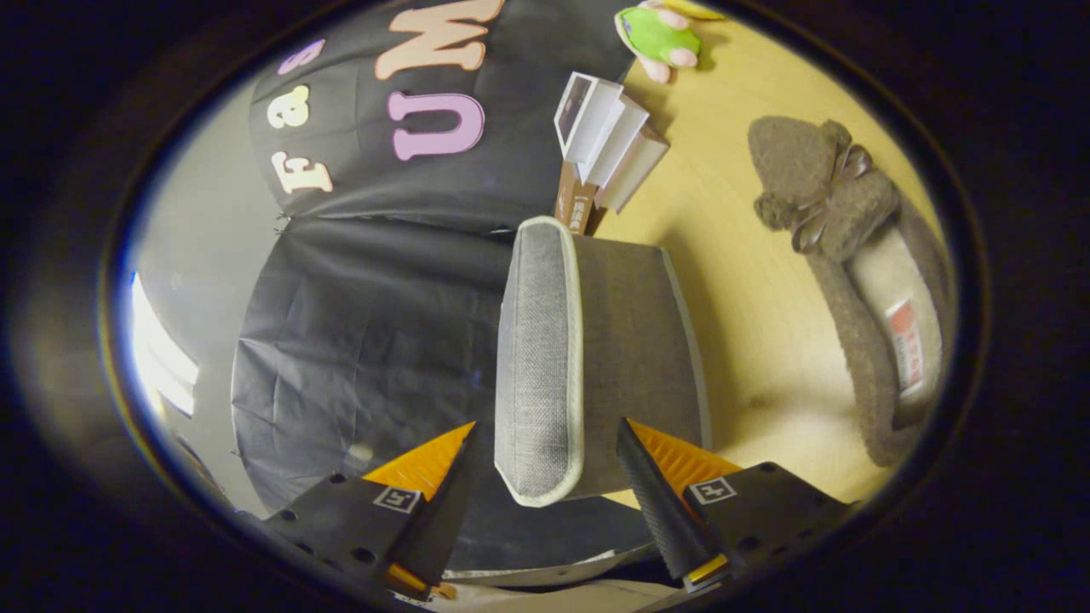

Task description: Open the storage box then place both shoes into the box .Put the left shoe in first, then the right shoe, with the right side of both shoes facing outward in a uniform manner.

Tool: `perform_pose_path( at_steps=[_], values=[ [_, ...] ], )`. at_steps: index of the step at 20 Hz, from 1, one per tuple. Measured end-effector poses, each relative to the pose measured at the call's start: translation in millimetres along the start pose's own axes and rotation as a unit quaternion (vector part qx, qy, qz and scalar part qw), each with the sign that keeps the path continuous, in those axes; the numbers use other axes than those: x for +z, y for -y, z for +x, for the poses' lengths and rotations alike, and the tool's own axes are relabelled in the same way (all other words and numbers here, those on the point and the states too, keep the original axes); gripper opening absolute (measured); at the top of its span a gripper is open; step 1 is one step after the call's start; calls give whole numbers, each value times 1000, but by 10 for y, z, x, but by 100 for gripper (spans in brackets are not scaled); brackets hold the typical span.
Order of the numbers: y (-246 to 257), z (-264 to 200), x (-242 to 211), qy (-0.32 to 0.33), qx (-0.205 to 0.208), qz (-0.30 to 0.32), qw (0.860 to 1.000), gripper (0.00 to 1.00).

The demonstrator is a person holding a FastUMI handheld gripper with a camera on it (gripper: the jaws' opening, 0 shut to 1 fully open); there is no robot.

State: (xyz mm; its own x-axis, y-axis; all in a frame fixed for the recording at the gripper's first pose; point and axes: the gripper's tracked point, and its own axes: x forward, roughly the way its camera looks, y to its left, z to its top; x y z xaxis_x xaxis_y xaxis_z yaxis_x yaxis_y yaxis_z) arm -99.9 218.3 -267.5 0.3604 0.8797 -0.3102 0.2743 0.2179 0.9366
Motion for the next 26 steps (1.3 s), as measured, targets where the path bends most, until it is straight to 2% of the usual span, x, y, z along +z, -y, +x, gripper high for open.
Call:
perform_pose_path(
  at_steps=[2, 9, 12, 16, 26],
  values=[
    [-24, 105, -63, -16, 9, 8, 1000, 98],
    [-164, 136, -1, -4, 35, 12, 999, 21],
    [-222, 140, -5, 0, 23, -28, 999, 6],
    [-664, 59, -43, -3, 53, -70, 996, 6],
    [-1576, 267, -200, -8, 56, -153, 987, 6]
  ],
)
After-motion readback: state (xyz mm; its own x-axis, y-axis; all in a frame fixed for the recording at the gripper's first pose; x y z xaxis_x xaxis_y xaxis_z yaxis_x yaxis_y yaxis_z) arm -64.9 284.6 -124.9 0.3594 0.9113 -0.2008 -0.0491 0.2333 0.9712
